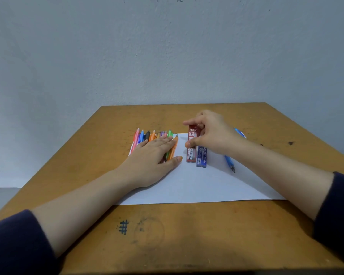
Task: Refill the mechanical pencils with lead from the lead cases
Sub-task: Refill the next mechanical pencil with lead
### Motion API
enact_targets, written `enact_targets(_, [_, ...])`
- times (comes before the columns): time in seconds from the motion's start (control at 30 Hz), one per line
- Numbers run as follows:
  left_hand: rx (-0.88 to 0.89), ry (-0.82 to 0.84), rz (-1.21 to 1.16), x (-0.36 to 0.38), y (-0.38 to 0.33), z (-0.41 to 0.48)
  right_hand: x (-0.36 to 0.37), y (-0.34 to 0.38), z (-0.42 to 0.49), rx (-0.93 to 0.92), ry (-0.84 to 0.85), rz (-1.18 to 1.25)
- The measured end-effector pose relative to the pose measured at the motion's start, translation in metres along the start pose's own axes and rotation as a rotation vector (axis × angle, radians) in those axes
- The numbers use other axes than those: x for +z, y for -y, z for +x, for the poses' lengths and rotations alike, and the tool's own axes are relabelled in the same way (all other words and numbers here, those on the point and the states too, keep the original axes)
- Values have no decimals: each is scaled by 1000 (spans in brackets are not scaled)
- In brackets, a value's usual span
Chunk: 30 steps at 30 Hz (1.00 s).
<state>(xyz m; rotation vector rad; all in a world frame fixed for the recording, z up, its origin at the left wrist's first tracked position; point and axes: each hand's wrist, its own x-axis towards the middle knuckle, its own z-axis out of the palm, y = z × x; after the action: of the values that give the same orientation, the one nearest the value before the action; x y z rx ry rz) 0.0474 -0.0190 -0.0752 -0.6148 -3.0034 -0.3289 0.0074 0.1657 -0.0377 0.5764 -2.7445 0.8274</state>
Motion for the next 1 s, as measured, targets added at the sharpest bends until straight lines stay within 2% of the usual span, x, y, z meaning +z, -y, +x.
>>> enact_targets(0.1, [15, -49, -38, 0, -1, -1, -1, -2, 0, 0, -81, 166])
enact_targets(0.23, [45, -216, -171, -2, -3, -2, -3, -1, -2, 4, -180, 363])
enact_targets(0.47, [67, -487, -270, -9, -5, -5, -5, 16, -11, 61, -222, 669])
enact_targets(0.63, [144, -640, -278, -12, -4, -8, -6, 23, -16, 55, -236, 752])
enact_targets(0.8, [126, -680, -263, -13, -2, -7, -12, 19, -13, 12, -151, 809])
enact_targets(1.0, [96, -670, -368, -15, 5, -6, -19, 12, -9, -38, -68, 837])
